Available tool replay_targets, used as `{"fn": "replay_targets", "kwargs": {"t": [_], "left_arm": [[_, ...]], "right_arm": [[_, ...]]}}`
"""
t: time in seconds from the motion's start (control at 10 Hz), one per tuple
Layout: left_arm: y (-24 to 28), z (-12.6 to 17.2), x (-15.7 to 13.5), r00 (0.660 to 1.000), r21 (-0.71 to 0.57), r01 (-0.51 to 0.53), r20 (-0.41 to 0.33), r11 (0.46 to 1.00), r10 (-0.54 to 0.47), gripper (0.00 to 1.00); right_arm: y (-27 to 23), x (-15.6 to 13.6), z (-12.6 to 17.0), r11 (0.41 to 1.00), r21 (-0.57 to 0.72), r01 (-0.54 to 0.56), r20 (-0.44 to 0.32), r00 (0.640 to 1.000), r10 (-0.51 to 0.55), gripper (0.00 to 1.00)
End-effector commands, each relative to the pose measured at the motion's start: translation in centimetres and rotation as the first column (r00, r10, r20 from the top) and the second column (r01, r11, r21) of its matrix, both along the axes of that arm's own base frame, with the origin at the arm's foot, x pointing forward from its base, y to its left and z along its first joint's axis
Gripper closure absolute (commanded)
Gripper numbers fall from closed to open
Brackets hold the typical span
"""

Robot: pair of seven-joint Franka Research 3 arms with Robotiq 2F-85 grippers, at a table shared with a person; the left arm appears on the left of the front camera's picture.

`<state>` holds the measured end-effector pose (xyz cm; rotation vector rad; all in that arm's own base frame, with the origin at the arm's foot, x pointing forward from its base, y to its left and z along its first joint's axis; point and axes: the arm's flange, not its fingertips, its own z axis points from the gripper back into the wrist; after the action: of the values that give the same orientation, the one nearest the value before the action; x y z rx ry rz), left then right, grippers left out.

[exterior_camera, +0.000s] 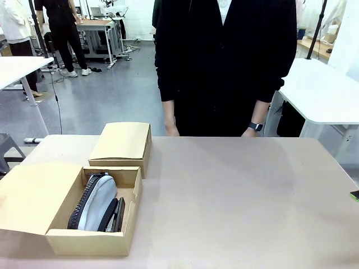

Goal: Place items inside the box.
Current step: Close the lid of the Mailer Box closest to the robot.

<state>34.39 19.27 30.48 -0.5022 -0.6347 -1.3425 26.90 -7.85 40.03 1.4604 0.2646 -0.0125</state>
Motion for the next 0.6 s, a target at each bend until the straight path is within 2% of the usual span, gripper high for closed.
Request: {"fn": "replay_targets", "kwargs": {"t": [0.0,0.5], "left_arm": [[0.0,0.2,0.1,0.999,-0.098,0.017,0.036,0.995,-0.014,0.0],[-1.1,1.9,-0.5,0.995,-0.254,0.045,0.094,0.966,-0.021,0.0]], "right_arm": [[0.1,0.0,0.5,1.0,0.009,0.006,0.001,1.0,-0.006,0.0],[0.1,0.0,0.5,1.0,0.009,0.006,0.001,1.0,-0.006,0.0]]}}
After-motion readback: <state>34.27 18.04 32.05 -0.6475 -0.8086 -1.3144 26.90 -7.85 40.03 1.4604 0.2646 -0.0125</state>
